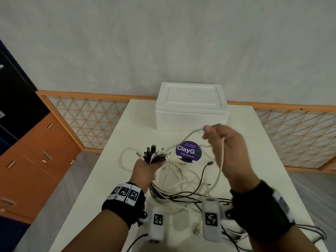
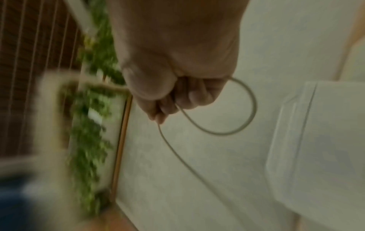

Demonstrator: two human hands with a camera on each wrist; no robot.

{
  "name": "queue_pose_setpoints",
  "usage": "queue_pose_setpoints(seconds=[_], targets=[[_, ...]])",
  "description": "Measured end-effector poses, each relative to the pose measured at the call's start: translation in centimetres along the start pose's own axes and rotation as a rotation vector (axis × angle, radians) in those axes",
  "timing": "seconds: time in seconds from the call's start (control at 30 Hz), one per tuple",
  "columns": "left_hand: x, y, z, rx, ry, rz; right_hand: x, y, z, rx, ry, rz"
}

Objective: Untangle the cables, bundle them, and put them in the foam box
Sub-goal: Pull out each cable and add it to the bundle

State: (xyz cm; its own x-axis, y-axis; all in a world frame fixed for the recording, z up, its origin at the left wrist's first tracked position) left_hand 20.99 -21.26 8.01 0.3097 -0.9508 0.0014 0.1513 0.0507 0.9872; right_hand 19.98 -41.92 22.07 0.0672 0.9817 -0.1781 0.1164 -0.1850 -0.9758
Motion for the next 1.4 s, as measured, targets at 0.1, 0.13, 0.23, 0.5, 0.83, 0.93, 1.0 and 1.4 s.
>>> queue_pose_setpoints(seconds=[0.1,0.13,0.23,0.5,0.83,0.93,1.0,1.4], targets=[[-0.7,-0.9,-0.4,-0.046,0.013,0.04,-2.3,-1.1,-0.1,-0.17,0.2,0.048],[-0.5,-0.6,-0.3,-0.017,-0.025,0.053,-3.0,-0.7,0.0,-0.177,0.252,0.046],[0.1,-0.2,-0.3,0.036,-0.081,0.029,-5.1,0.5,0.2,-0.159,0.434,0.037],[-2.6,-1.5,-0.1,-0.109,0.141,0.36,-13.3,5.4,-0.6,0.476,0.268,1.215],[1.2,3.8,4.7,-0.092,-0.057,0.74,6.6,8.1,5.6,0.063,-0.776,1.001],[-0.3,5.1,5.0,-0.015,-0.013,0.766,6.5,12.2,5.9,0.016,-0.697,1.168],[-2.9,4.7,4.6,0.012,0.112,0.757,4.0,13.9,5.5,0.059,-0.642,1.214],[-11.5,-8.5,3.9,-0.261,0.577,0.56,-5.7,14.7,8.3,0.262,-0.657,1.159]])
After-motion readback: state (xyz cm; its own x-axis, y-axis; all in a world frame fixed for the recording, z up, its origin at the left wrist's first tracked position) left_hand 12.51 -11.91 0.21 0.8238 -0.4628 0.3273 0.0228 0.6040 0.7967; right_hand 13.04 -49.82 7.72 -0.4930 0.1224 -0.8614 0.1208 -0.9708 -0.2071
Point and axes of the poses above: each hand's wrist, its own z-axis away from the middle knuckle, its own x-axis out of the palm, y = z × x, the point moved 3 cm from there along -z, towards the middle knuckle, and after that the axes turned 10 degrees about x, right-handed, at the moved point
